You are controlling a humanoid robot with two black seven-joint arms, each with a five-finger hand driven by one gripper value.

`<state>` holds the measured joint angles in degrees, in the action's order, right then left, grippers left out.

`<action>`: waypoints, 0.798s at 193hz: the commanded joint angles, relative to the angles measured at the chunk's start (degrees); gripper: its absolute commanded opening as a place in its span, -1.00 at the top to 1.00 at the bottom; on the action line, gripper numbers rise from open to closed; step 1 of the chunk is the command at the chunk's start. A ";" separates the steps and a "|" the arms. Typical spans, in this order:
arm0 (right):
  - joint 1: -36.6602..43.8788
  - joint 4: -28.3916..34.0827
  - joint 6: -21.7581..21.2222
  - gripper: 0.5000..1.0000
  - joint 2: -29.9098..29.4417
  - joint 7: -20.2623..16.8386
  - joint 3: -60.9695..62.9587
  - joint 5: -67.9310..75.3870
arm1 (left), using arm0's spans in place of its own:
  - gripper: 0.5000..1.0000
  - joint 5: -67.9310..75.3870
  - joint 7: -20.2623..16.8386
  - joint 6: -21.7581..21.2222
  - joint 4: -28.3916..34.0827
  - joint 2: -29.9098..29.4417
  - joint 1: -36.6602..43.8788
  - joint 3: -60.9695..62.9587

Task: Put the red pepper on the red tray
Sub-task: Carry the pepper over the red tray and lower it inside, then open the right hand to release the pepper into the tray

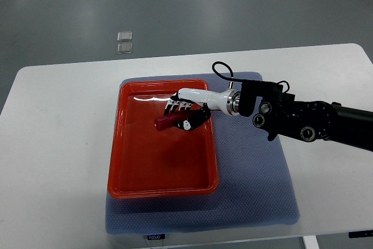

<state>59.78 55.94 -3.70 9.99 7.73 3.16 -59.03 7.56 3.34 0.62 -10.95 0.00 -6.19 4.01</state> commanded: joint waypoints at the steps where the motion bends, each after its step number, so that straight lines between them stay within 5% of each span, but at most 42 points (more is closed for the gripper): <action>1: -0.80 -1.72 0.89 1.00 -2.52 0.45 -0.96 -0.13 | -1.00 -0.09 0.00 0.00 0.05 0.00 0.04 -0.06; 55: -2.03 -3.56 1.51 0.99 -5.86 0.53 -1.23 -0.13 | -1.00 -0.09 0.00 0.00 0.05 0.00 0.04 -0.06; 101: -2.03 -3.65 1.86 0.29 -5.77 1.06 -1.05 -0.04 | -1.00 -0.09 0.00 0.00 0.05 0.00 0.04 -0.06; 154: -1.86 -3.56 1.77 0.01 -4.80 0.97 -0.70 0.14 | -1.00 -0.17 0.00 0.00 0.31 0.00 0.04 -0.15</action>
<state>57.75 52.29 -1.85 4.67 8.78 2.19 -59.01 7.45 3.34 0.62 -10.79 0.00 -6.15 3.91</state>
